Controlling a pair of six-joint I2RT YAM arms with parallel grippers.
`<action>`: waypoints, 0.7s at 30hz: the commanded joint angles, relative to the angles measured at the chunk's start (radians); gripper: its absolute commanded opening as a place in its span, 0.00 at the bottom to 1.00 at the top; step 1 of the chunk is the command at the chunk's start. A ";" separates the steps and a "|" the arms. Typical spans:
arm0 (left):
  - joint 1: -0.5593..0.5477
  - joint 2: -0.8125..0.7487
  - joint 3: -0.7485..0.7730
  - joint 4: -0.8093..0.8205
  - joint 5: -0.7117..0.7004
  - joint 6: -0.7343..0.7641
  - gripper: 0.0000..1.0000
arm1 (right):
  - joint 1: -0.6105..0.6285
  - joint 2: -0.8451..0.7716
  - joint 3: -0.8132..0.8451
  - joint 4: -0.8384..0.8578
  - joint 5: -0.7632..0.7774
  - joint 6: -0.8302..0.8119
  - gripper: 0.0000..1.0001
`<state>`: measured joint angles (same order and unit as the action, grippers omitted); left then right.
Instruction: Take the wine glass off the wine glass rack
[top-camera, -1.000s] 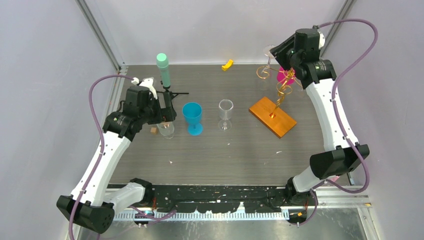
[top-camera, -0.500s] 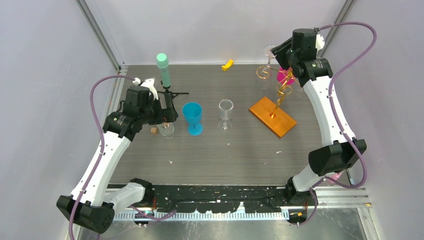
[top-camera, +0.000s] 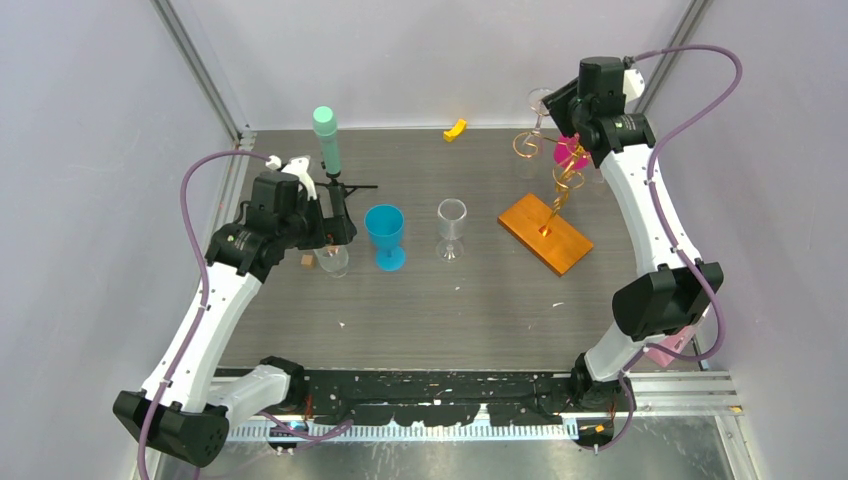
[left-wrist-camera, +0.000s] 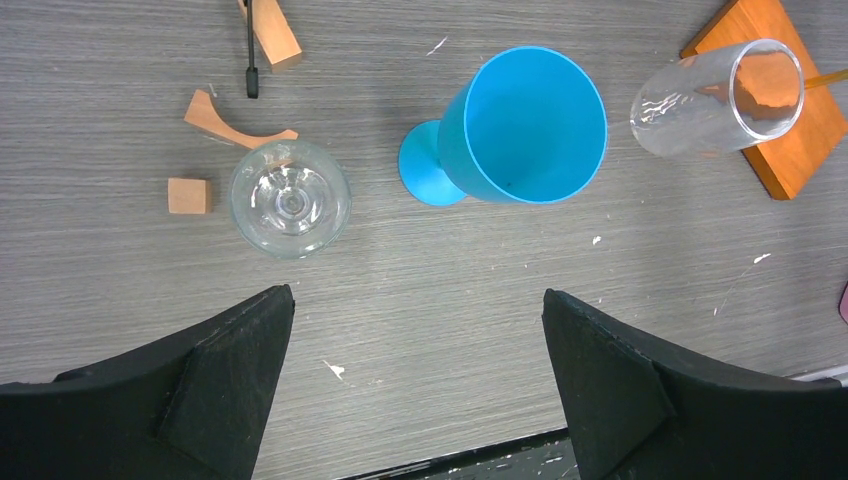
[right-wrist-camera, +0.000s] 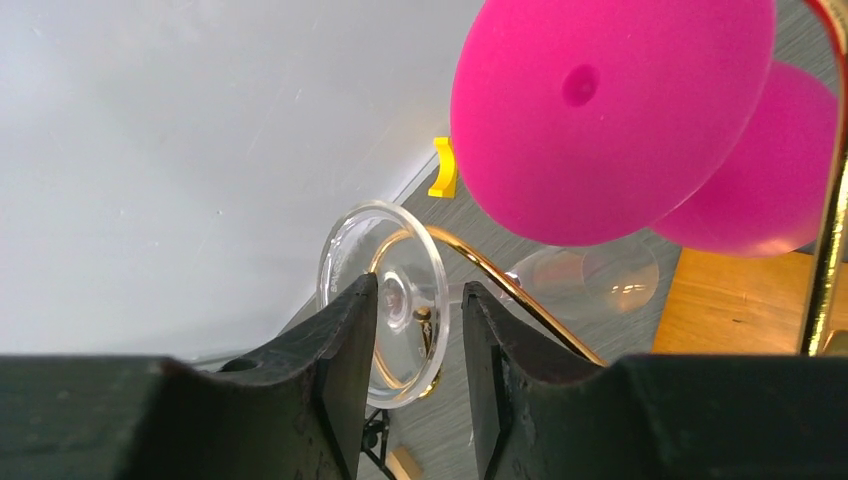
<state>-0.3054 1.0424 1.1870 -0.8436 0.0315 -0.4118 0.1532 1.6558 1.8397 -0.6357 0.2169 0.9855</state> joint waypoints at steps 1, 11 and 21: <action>0.006 -0.014 0.012 0.008 0.019 -0.002 0.98 | -0.004 -0.003 0.026 0.037 0.068 -0.034 0.42; 0.006 -0.016 0.022 0.002 0.037 0.005 0.98 | -0.004 -0.014 0.009 0.066 0.089 -0.105 0.28; 0.006 -0.021 0.024 0.003 0.045 -0.002 0.99 | -0.004 -0.083 -0.093 0.240 0.040 -0.129 0.02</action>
<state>-0.3054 1.0424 1.1870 -0.8436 0.0555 -0.4118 0.1532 1.6299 1.7782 -0.4808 0.2493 0.8879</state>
